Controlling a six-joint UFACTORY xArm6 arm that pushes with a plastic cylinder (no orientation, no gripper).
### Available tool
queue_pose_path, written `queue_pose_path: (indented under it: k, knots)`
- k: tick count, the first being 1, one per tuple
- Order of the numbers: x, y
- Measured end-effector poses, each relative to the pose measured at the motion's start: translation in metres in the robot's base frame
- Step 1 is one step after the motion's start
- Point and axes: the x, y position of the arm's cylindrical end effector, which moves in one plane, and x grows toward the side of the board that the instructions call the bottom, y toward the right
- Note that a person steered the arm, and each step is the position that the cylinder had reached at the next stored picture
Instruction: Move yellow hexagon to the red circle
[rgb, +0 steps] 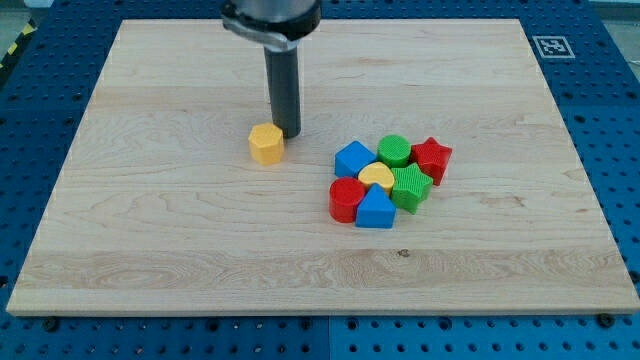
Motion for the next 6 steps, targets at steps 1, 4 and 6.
queue_pose_path:
  k: [1, 4, 6]
  knots:
    - [-0.033, -0.019]
    - [0.037, 0.033]
    - [0.055, 0.004]
